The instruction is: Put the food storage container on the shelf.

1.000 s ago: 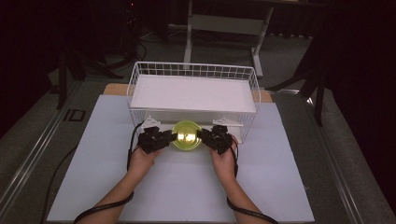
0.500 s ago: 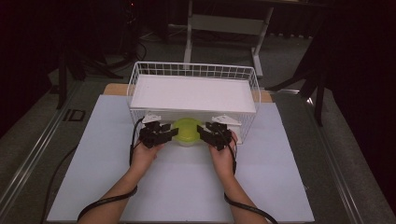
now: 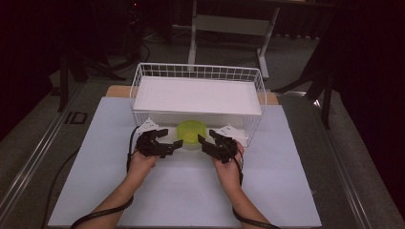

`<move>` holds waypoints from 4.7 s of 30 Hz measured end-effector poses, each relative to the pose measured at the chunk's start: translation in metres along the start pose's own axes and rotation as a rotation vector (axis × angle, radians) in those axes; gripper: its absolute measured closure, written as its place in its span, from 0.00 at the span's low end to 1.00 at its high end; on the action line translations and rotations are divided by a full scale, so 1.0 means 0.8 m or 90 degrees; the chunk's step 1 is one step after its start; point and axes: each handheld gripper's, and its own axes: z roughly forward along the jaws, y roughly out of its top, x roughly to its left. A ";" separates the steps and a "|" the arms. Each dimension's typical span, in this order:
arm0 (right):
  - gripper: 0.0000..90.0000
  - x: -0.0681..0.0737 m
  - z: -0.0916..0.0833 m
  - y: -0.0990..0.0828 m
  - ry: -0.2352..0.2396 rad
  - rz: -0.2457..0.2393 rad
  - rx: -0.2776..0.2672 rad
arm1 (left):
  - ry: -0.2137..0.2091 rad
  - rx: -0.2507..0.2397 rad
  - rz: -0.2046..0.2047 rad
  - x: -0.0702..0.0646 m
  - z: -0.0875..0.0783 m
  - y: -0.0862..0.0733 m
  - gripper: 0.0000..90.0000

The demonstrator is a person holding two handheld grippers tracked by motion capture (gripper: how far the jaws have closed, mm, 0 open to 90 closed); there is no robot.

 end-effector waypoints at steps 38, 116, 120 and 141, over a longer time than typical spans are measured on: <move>1.00 0.030 0.073 -0.022 -0.022 0.010 0.101 | 0.003 -0.027 0.047 -0.022 -0.057 -0.069 0.02; 0.17 -0.035 -0.186 -0.069 0.079 -0.066 0.053 | -0.039 -0.039 0.055 -0.027 -0.188 -0.110 0.02; 0.17 -0.043 -0.185 -0.080 0.083 -0.069 0.055 | -0.034 -0.028 0.058 -0.025 -0.184 -0.118 0.02; 0.17 -0.056 -0.165 -0.095 0.058 -0.077 0.065 | -0.022 -0.024 0.065 -0.020 -0.177 -0.127 0.02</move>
